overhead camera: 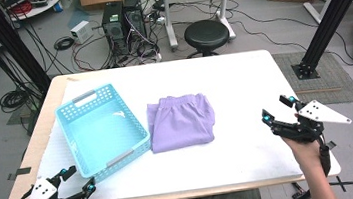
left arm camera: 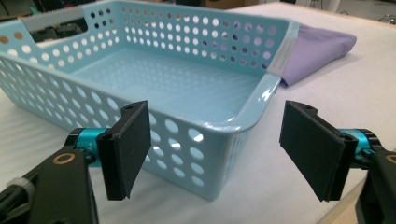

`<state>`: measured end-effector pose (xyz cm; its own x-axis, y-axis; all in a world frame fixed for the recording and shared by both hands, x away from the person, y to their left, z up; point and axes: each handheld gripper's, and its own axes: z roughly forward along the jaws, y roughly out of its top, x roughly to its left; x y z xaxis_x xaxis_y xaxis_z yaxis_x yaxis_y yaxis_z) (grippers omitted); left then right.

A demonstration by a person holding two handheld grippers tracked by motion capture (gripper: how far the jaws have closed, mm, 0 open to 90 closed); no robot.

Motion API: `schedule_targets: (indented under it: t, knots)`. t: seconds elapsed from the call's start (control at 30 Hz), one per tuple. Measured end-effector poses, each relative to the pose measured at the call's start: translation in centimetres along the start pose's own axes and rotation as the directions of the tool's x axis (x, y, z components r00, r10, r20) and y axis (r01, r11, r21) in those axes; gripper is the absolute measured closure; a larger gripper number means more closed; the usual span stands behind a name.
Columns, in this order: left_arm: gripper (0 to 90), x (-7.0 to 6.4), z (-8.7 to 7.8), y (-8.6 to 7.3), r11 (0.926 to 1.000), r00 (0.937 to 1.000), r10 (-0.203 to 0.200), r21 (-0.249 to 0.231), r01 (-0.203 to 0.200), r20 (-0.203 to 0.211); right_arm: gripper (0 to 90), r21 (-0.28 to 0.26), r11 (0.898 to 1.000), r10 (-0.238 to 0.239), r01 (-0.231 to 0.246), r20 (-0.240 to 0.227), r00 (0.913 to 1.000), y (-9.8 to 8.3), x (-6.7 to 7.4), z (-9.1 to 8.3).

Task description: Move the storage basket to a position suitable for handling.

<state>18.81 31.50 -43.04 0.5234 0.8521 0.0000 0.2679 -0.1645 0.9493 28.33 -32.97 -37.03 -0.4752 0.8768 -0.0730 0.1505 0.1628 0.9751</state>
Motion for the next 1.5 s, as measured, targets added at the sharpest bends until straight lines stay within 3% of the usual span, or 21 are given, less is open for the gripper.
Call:
schedule_targets:
  t: [0.1, 0.23, 0.5, 0.67, 0.8, 0.87, 1.07, 1.2, 1.33, 1.43, 1.5]
  knots:
    - [23.5, 0.2, 0.8, -0.3, 0.9986, 0.9994, -0.034, 0.040, 0.034, -0.011, 23.4, 0.006, 1.000, 0.006, -0.006, -0.002, 1.0000, -0.1, 0.0, 0.1]
    - [24.2, 0.6, 1.3, -0.4, 0.9965, 0.9977, -0.060, 0.056, 0.062, -0.032, 23.4, 0.008, 1.000, -0.003, 0.003, -0.006, 1.0000, -0.2, 0.1, 0.2]
    - [33.0, 0.6, 1.6, 0.0, 0.9986, 0.9992, -0.040, 0.035, 0.041, -0.008, 23.4, 0.014, 1.000, -0.009, 0.009, -0.009, 0.9999, -0.2, 0.4, 0.4]
    - [35.3, 1.0, 1.5, 0.5, 0.9973, 0.9973, -0.074, -0.001, 0.074, 0.000, 23.4, 0.016, 1.000, -0.006, 0.006, -0.013, 0.9999, -0.2, 0.5, 0.4]
    - [38.2, 1.2, 1.5, 1.2, 0.9909, 0.9913, -0.122, -0.050, 0.125, 0.048, 23.4, 0.016, 1.000, -0.014, 0.015, -0.016, 0.9998, -0.1, 0.7, 0.5]
    - [39.8, 0.9, 1.8, 1.5, 0.9902, 0.9896, -0.124, -0.055, 0.128, 0.073, 23.4, 0.018, 1.000, -0.013, 0.013, -0.019, 0.9997, -0.1, 0.8, 0.5]
    - [41.9, -0.5, 3.0, 2.6, 0.9914, 0.9897, -0.109, -0.063, 0.115, 0.092, 23.4, 0.018, 1.000, -0.019, 0.020, -0.024, 0.9995, -0.1, 1.0, 0.8]
    - [42.8, -1.1, 4.0, 3.0, 0.9868, 0.9846, -0.135, -0.075, 0.144, 0.110, 23.4, 0.020, 1.000, -0.023, 0.024, -0.029, 0.9993, -0.1, 1.2, 0.9]
    - [43.6, -1.9, 5.1, 3.2, 0.9858, 0.9785, -0.150, -0.054, 0.159, 0.141, 23.5, 0.019, 1.000, -0.023, 0.023, -0.029, 0.9993, -0.1, 1.2, 1.0]
    - [43.8, -2.9, 6.3, 3.6, 0.9897, 0.9777, -0.131, -0.037, 0.139, 0.164, 23.5, 0.022, 0.999, -0.026, 0.027, -0.025, 0.9994, -0.2, 1.2, 1.1]
    - [43.5, -4.1, 7.8, 4.1, 0.9914, 0.9724, -0.125, -0.013, 0.130, 0.197, 23.5, 0.023, 0.999, -0.024, 0.024, -0.024, 0.9994, -0.2, 1.3, 1.1]
